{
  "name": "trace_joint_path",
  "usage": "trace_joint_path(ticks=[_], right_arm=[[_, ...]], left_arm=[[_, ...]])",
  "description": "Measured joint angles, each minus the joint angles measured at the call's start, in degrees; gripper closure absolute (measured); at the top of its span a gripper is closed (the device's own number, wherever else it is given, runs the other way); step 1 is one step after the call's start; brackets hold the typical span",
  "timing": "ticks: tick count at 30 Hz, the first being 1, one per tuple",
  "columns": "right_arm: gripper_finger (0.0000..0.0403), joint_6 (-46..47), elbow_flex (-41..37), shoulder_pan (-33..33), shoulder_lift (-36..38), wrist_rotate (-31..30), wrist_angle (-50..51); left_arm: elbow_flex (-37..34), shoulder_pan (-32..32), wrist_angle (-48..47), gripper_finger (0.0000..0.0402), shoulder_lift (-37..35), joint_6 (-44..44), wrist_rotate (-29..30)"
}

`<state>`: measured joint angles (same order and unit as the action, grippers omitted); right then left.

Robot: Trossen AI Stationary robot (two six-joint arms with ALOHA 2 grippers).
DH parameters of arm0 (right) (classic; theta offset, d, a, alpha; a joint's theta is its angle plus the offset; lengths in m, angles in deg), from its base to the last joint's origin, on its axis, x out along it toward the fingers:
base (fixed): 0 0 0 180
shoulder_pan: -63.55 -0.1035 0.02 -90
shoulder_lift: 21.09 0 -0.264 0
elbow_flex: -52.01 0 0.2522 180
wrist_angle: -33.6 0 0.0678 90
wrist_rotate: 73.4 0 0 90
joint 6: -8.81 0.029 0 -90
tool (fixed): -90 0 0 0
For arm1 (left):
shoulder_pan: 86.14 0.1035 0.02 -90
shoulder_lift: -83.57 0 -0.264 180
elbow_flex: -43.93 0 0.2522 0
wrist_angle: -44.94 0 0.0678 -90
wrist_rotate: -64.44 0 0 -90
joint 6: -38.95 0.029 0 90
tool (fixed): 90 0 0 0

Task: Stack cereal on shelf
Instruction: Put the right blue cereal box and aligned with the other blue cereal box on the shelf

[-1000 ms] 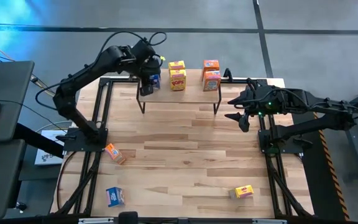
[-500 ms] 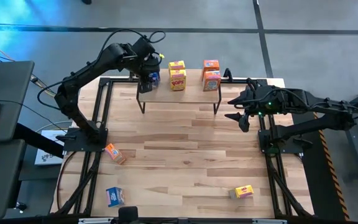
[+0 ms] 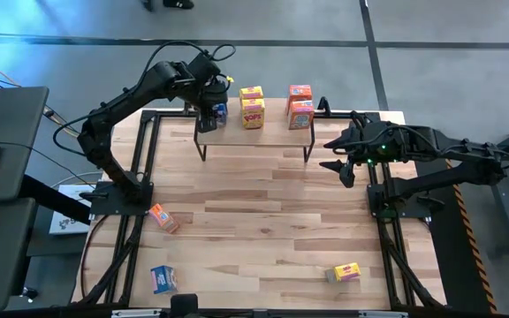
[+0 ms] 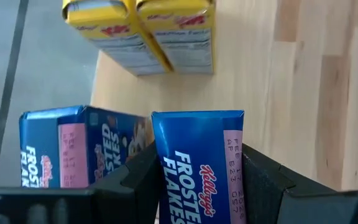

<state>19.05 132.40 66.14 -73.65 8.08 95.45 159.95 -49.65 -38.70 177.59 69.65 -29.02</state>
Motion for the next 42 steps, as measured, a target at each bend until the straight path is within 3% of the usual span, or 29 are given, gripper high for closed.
trace_joint_path(ticks=[42], right_arm=[[0.0127, 0.0, 0.0, 0.0, 0.0, 0.1, 0.0]], left_arm=[[-0.3, 0.6, 0.8, 0.0240, 0.0, 0.5, -1.0]])
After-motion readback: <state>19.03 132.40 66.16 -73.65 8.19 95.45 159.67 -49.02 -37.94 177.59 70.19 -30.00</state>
